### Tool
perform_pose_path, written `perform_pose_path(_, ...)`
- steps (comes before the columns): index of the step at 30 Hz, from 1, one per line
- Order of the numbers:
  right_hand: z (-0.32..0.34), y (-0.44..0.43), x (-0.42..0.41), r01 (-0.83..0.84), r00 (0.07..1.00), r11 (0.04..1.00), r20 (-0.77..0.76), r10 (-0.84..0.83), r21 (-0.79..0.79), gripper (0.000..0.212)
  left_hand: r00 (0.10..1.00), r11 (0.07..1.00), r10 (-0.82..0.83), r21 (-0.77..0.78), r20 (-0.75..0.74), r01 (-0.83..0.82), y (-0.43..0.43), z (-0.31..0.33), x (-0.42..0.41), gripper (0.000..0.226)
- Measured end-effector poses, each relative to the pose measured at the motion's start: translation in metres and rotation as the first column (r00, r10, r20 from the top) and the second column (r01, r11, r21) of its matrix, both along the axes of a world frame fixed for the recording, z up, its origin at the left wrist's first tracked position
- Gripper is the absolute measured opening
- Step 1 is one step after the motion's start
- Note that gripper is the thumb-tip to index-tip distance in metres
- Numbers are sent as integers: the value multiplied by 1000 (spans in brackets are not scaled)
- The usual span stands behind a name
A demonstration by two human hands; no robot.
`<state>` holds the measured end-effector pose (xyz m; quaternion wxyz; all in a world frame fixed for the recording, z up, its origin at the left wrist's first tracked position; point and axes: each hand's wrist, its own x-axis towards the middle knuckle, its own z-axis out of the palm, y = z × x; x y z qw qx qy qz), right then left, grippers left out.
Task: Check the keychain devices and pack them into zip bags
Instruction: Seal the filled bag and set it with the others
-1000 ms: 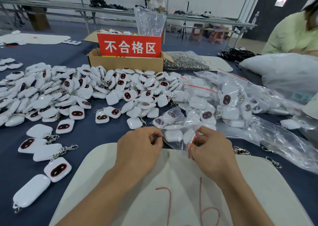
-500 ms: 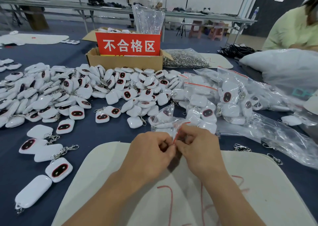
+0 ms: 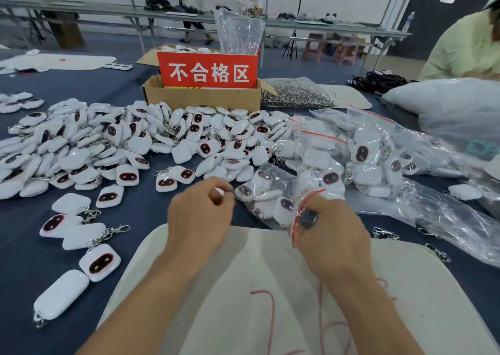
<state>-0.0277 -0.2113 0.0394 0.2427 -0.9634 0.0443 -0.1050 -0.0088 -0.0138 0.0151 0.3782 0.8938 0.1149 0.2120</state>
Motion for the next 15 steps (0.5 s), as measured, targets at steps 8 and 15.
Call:
perform_pose_path(8,5,4,-4,9,824,930,525,-215,367,23,989,974,-1,223,-146,34,15,-15,10,37)
perform_pose_path(15,-12,8,5,-123,988,985,109,110,118,13,988,984,-1,176,-155,29,18,-12,11,30)
